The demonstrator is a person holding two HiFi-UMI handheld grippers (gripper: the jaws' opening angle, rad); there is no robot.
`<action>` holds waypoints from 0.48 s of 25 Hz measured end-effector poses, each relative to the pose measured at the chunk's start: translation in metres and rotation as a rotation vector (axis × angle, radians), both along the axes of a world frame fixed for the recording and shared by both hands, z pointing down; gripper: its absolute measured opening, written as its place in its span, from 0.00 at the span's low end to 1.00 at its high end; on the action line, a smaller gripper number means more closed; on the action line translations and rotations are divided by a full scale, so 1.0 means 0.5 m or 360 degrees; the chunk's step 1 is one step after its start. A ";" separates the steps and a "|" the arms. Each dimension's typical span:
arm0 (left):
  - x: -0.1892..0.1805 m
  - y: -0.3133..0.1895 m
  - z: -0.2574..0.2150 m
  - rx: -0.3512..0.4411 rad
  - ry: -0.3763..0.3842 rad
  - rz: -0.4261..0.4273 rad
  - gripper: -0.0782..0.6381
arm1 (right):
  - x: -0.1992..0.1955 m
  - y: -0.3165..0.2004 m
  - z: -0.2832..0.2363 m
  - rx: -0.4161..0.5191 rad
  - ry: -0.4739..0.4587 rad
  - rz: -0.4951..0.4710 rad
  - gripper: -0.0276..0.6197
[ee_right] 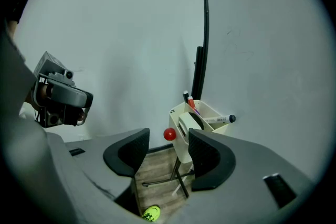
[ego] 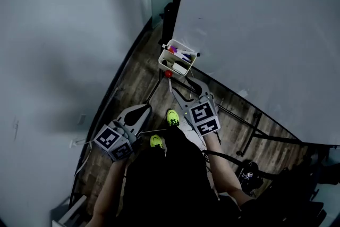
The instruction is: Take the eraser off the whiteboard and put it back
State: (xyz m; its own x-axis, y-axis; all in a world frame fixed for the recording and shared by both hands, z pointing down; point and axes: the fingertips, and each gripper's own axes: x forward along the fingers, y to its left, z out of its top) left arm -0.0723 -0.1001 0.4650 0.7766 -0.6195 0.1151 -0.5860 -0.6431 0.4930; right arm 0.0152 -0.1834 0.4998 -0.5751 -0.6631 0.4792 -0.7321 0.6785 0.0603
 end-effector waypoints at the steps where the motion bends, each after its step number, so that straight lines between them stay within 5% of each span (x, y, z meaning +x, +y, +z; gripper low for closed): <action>1: -0.001 -0.004 0.002 -0.0005 -0.0005 -0.0002 0.13 | 0.003 -0.006 0.003 -0.0003 0.0006 0.0007 0.38; 12: 0.008 -0.044 0.023 -0.0048 -0.0001 -0.0049 0.13 | 0.029 -0.061 0.035 -0.0030 0.0043 0.0025 0.43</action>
State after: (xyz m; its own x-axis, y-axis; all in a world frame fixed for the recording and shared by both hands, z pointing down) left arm -0.0681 -0.1219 0.4765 0.7570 -0.6395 0.1344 -0.6056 -0.6093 0.5118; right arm 0.0298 -0.2140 0.5175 -0.5510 -0.6627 0.5073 -0.7412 0.6679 0.0675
